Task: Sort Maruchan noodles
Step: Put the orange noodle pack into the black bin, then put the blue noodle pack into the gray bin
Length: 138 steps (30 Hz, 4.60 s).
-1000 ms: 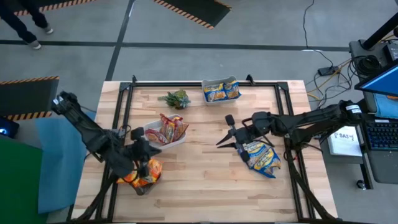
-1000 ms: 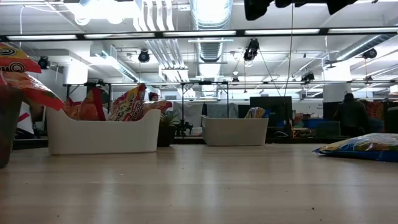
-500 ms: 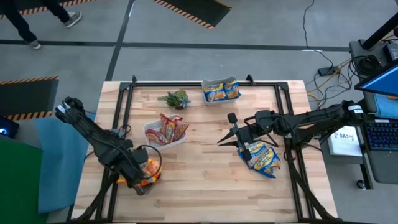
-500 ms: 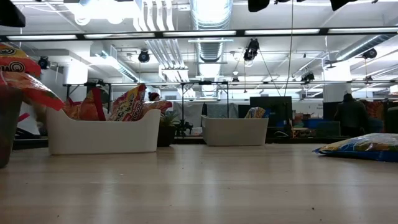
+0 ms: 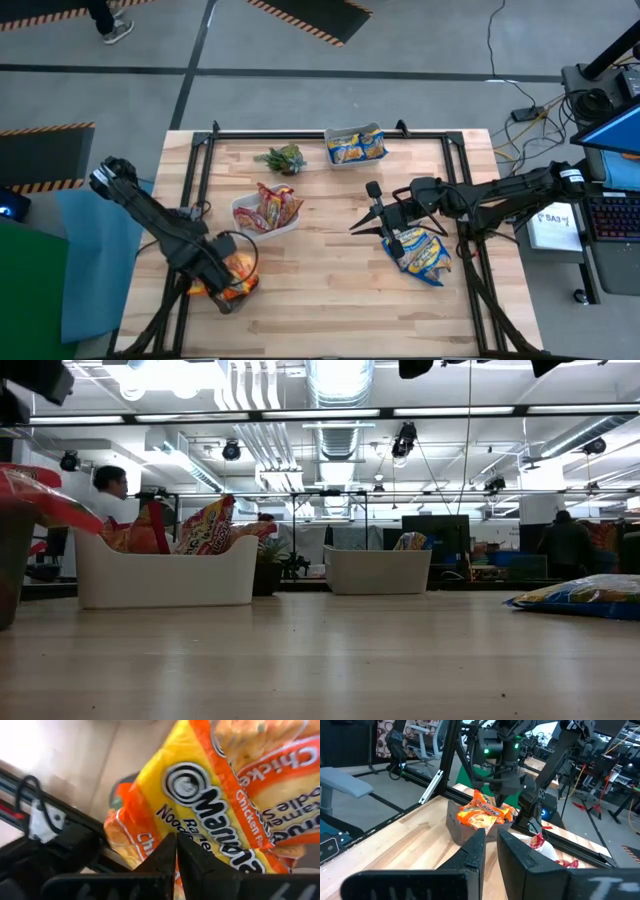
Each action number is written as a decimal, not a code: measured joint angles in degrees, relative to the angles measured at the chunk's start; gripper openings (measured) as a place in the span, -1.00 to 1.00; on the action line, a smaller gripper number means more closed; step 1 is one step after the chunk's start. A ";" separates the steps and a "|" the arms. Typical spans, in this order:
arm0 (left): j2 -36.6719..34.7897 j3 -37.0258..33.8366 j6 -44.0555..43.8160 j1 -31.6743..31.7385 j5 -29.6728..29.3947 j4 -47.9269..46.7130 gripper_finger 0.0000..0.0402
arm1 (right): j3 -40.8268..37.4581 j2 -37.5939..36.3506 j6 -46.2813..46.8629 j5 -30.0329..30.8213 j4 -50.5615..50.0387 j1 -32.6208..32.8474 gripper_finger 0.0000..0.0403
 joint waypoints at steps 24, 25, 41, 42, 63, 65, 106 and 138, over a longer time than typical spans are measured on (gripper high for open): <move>-0.87 -2.30 -0.21 0.09 7.98 6.27 -1.00 | 0.00 0.04 0.37 0.04 0.00 0.00 -0.81; -0.87 -3.06 0.41 0.09 7.97 7.59 -1.00 | 0.00 0.04 0.62 0.04 -0.01 0.00 -0.81; -1.20 9.72 22.60 1.99 -23.37 17.33 -1.00 | 1.26 0.16 23.92 4.50 -10.22 0.24 -0.81; -1.20 10.31 28.10 1.99 -26.99 20.29 -1.00 | 1.27 0.47 26.06 4.45 -12.02 0.28 -0.81; -1.45 5.76 77.79 18.78 -36.97 43.05 -1.00 | 6.85 7.57 64.96 4.48 -76.97 1.55 -0.81; -1.30 4.72 77.81 19.85 -36.97 43.69 -1.00 | 5.58 8.91 64.89 4.48 -77.39 1.55 -0.81; 18.97 4.97 77.70 23.77 -28.65 70.90 -1.00 | 3.52 4.01 49.55 16.26 -47.25 -0.76 -0.77; 42.56 15.76 80.59 29.67 -11.19 74.98 -1.00 | -20.55 5.13 74.30 12.89 -14.10 -0.76 0.75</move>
